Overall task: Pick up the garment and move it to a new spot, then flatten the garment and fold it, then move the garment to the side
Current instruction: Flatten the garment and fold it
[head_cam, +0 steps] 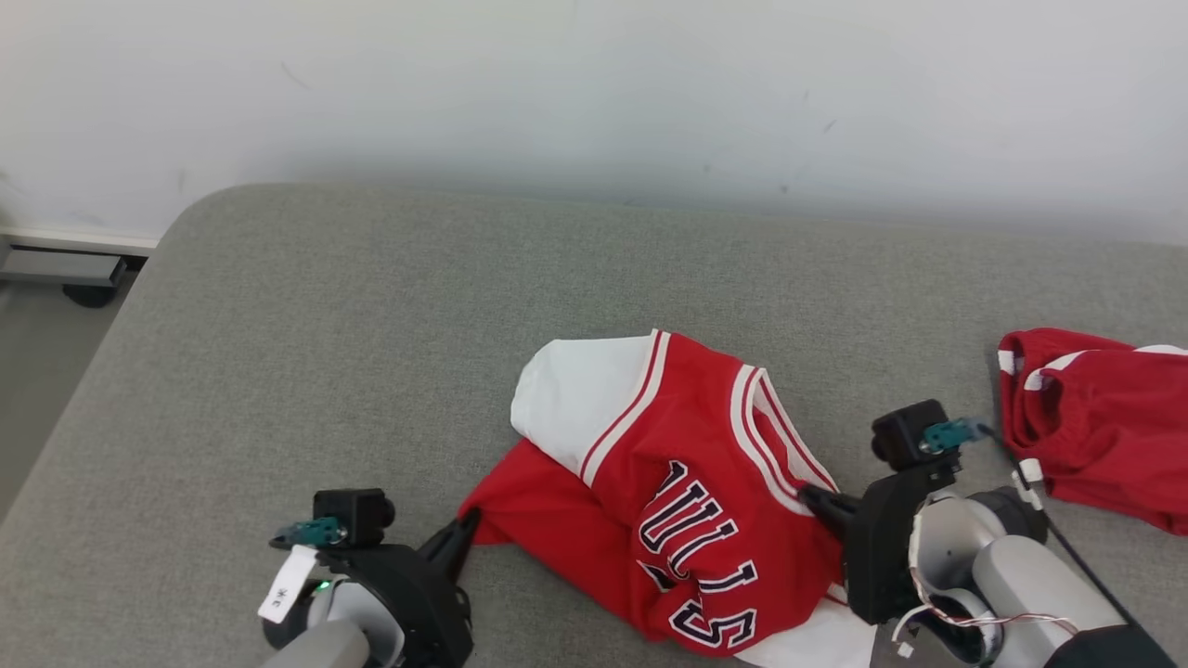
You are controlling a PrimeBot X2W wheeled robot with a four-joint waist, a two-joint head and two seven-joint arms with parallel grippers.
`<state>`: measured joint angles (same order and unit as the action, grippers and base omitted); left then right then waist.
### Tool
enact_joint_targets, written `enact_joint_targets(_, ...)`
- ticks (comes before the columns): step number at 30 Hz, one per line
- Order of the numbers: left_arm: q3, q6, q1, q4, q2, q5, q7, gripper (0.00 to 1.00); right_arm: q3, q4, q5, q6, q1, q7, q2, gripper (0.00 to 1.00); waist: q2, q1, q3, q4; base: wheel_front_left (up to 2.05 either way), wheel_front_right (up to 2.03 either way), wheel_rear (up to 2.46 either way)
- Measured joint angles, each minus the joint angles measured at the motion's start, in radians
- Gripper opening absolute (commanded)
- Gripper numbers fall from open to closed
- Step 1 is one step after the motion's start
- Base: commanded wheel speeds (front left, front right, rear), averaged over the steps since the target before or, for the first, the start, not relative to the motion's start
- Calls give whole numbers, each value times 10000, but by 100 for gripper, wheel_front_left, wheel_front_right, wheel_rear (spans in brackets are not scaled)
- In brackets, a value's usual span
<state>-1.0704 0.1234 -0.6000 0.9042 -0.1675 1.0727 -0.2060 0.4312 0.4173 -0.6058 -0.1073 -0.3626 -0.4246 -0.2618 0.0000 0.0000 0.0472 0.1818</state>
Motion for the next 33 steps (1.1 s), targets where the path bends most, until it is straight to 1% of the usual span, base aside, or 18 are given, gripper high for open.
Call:
enact_joint_targets(5, 238, 0, 34, 221, -326, 88, -77, 0, -483, -21, -65, -13, 10, 516, -341, 0, 1, 0, -89, -164, 0, 0, 0)
enact_joint_targets(7, 339, 0, 115, 257, -468, 100, -161, 0, -738, -56, -73, 35, 26, 830, -451, 0, 1, 0, -127, -248, 0, 0, 0)
enact_joint_targets(11, 585, -13, 512, 355, -652, 278, -240, 0, -1227, -128, -94, 318, 327, 1361, -717, 0, 0, 0, -200, -429, 0, 0, 0)
enact_joint_targets(14, 637, -15, 674, 366, -702, 280, -253, 0, -1528, -163, -105, 520, 1038, 1674, -970, 0, 0, 0, -244, -539, 0, 0, 0)
enact_joint_targets(17, 665, -115, 724, 360, -782, 280, -336, 0, -1753, -221, -148, 736, 1690, 1958, -1055, 0, 0, 0, -264, -612, 0, 0, 0)
enact_joint_targets(19, 646, -115, 872, 364, -836, 280, -334, 0, -1802, -249, -217, 779, 1998, 2038, -1078, 0, 1, 0, -272, -637, 0, 0, 0)
enact_joint_targets(21, 616, -111, 1044, 341, -859, 278, -336, 0, -1814, -265, -453, 784, 2322, 2029, -1028, 0, 0, 0, -279, -653, 0, 0, 0)
enact_joint_targets(26, 600, -113, 1309, 251, -859, 280, -336, 0, -1718, -94, -807, 855, 3217, 1593, -844, 0, 0, -1, -289, -660, 0, 0, 0)
enact_joint_targets(30, 543, -111, 1403, 224, -863, 291, -238, 0, -1735, -75, -894, 1053, 3323, 1325, -817, 0, 0, -1, -277, -622, 0, 0, 0)
enact_joint_targets(33, 451, -96, 1534, 176, -884, 297, -82, 0, -1749, -109, -905, 1103, 3326, 1175, -826, 0, -1, -1, -264, -582, 0, 0, 0)
